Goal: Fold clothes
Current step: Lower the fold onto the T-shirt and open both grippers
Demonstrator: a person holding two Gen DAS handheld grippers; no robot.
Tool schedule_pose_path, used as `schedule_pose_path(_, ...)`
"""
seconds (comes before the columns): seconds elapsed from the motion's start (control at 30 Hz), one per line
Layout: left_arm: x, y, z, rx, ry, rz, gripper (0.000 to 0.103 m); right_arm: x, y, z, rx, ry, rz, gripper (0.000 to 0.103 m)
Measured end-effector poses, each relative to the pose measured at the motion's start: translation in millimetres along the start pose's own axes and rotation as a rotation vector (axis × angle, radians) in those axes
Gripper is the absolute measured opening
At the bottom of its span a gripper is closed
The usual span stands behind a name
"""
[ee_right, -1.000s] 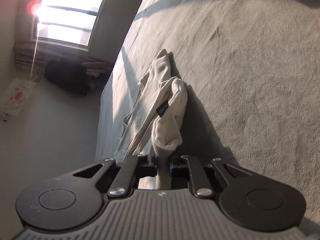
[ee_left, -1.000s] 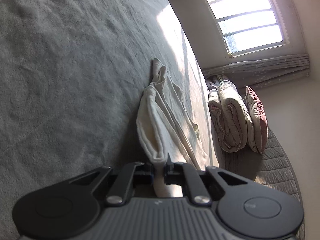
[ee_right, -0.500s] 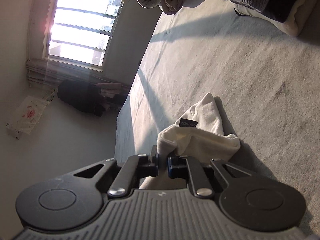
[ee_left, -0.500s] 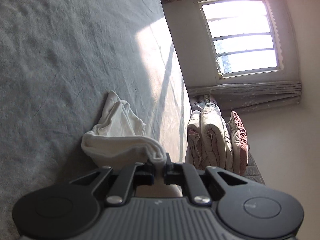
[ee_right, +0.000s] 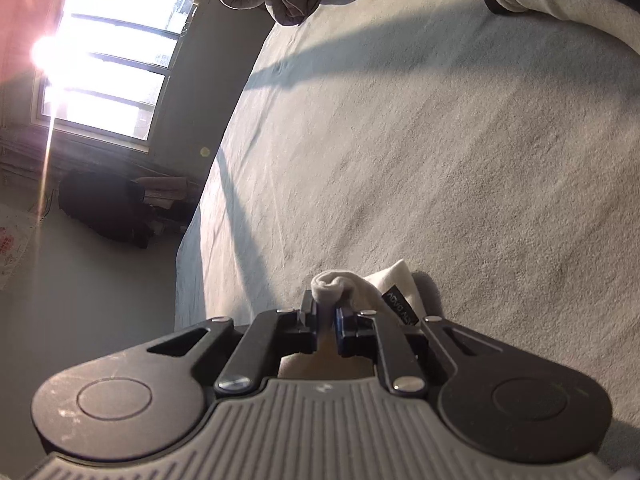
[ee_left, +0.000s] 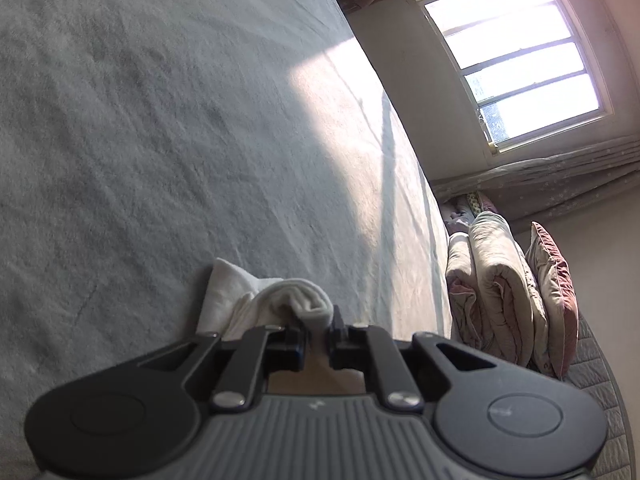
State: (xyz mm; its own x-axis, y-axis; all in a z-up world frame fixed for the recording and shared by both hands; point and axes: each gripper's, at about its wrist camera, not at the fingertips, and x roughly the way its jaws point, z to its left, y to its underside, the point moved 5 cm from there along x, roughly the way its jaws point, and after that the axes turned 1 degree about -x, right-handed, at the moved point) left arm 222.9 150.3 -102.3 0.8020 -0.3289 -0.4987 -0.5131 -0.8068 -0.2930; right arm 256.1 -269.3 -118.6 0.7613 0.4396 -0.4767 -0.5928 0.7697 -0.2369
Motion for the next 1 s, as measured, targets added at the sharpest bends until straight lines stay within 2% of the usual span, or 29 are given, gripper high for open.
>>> schedule_pose_path(0.1, -7.2, -8.4, -3.8, 0.072, 0.017, -0.015, 0.021, -4.7, -6.6, 2.4, -0.070, -0.013, 0.011, 0.015)
schedule_pose_path(0.13, -12.0, -11.3, -6.9, 0.116, 0.018, -0.037, 0.032, -9.0, -7.9, 5.0, -0.109, -0.019, 0.012, 0.017)
schedule_pose_path(0.17, -16.8, -14.9, -9.8, 0.161, 0.011, -0.063, 0.050, -14.4, -8.1, 7.9, -0.153, -0.015, -0.001, 0.026)
schedule_pose_path(0.2, -20.8, -19.0, -12.4, 0.209, -0.005, -0.093, 0.057, -20.3, -8.4, 10.2, -0.194, -0.005, -0.026, 0.037)
schedule_pose_path(0.23, -22.5, -22.5, -14.4, 0.257, -0.017, -0.108, 0.060, -26.2, -8.7, 12.4, -0.235, 0.002, -0.052, 0.058)
schedule_pose_path(0.33, -18.9, -31.4, -15.5, 0.374, -0.035, -0.089, 0.060, -31.7, -6.9, 17.3, -0.343, 0.011, -0.088, 0.061)
schedule_pose_path(0.53, 10.2, -35.2, -18.4, 0.495, -0.091, -0.029, 0.060, -3.5, 9.7, 26.6, -0.559, 0.097, -0.066, 0.061)
schedule_pose_path(0.6, 18.3, -30.9, -18.4, 0.527, -0.108, -0.008, 0.053, 10.2, 16.8, 28.6, -0.624, 0.133, -0.061, 0.057)
schedule_pose_path(0.63, 22.1, -28.3, -18.2, 0.541, -0.118, 0.002, 0.040, 16.5, 20.4, 29.0, -0.653, 0.151, -0.060, 0.047)
schedule_pose_path(0.67, 24.5, -25.1, -18.1, 0.557, -0.124, 0.002, 0.009, 22.8, 24.1, 29.2, -0.685, 0.174, -0.060, 0.030)
schedule_pose_path(0.73, 23.6, -17.8, -18.4, 0.587, -0.119, -0.035, 0.006, 29.4, 32.0, 30.6, -0.777, 0.239, -0.103, 0.016)
schedule_pose_path(0.77, 19.7, -15.3, -18.4, 0.594, -0.108, -0.071, 0.006, 27.7, 34.6, 32.5, -0.808, 0.239, -0.141, 0.012)
schedule_pose_path(0.83, 15.5, -12.1, -15.9, 0.589, -0.100, -0.125, 0.006, 24.0, 39.8, 36.5, -0.869, 0.238, -0.217, 0.011)
schedule_pose_path(0.9, 19.7, -11.0, -10.3, 0.593, -0.123, -0.136, 0.006, 21.6, 44.6, 39.9, -0.927, 0.241, -0.283, 0.011)
schedule_pose_path(1.0, 29.9, -10.1, -5.0, 0.629, -0.173, -0.116, 0.008, 39.3, 42.9, 30.6, -0.964, 0.312, -0.226, 0.011)
